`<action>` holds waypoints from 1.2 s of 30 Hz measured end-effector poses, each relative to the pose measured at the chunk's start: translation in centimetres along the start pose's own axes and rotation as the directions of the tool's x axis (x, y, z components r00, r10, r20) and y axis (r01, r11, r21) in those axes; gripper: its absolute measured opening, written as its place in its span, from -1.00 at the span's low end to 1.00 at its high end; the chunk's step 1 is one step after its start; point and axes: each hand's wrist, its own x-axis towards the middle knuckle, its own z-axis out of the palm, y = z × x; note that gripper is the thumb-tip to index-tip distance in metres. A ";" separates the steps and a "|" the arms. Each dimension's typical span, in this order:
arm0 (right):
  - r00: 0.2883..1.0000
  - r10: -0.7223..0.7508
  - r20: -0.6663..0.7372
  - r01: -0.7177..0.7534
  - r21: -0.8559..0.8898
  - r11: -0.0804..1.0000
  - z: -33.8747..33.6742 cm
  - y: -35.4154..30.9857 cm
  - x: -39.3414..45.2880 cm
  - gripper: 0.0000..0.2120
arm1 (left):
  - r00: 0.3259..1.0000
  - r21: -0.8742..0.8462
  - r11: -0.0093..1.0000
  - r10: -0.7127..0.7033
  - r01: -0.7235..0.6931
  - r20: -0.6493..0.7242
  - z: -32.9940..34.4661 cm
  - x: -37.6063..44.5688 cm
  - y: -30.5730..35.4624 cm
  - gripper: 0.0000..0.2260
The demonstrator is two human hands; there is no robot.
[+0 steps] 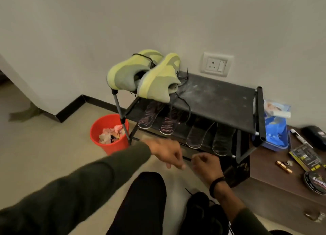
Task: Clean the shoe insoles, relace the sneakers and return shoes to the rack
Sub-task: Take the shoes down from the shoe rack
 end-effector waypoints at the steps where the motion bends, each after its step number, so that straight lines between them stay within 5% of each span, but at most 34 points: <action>1: 0.999 -0.034 0.040 0.032 0.034 0.999 0.4 -2.0 -0.1 -0.86 | 0.998 -0.014 1.000 0.020 -0.021 -0.055 -2.4 -2.7 -0.4 -0.69; 4: 0.978 -0.130 0.166 0.100 0.174 0.980 1.1 -7.7 -0.5 -0.84 | 0.925 -0.091 0.996 -0.023 -0.013 -0.378 -8.8 -9.1 -1.7 -0.66; 8: 0.946 -0.287 0.148 0.252 0.217 0.943 2.1 -16.7 -2.1 -0.80 | 0.651 0.202 0.958 0.022 0.203 -0.759 -14.3 -12.8 -4.8 -0.74; 12: 0.938 -0.345 0.045 0.329 0.205 0.922 3.6 -22.2 -1.2 -0.70 | 0.728 0.405 0.871 0.083 0.280 -0.681 -15.8 -12.5 -6.7 -0.77; 17: 0.987 -0.162 0.010 0.156 0.214 0.964 5.4 -23.9 1.3 -0.59 | 0.861 0.662 0.671 0.068 0.334 -0.504 -16.3 -11.3 -7.7 -0.70; 21: 0.989 -0.072 0.128 0.047 0.194 0.980 6.2 -23.6 1.8 -0.50 | 0.821 0.724 0.568 0.140 0.392 -0.554 -16.2 -10.5 -8.2 -0.70; 26: 0.948 -0.294 0.121 0.280 0.122 0.952 7.1 -23.7 1.9 -0.50 | 0.628 0.451 0.787 0.106 0.421 -0.771 -16.0 -13.3 -10.6 -0.76; 28: 0.900 -0.430 0.073 0.433 -0.039 0.901 7.7 -24.4 1.8 -0.49 | 0.541 0.397 0.834 0.146 0.383 -0.828 -14.7 -15.1 -11.7 -0.82; 32: 0.724 -0.682 0.102 0.634 -0.487 0.601 9.6 -25.2 -1.6 -0.63 | 0.336 0.285 0.921 0.189 0.266 -0.923 -11.6 -19.9 -12.6 -0.90; 36: 0.542 -0.809 0.226 0.763 -0.537 0.361 12.2 -25.5 -6.1 -0.65 | 0.195 0.206 0.951 0.162 0.230 -0.967 -7.7 -26.0 -14.0 -0.85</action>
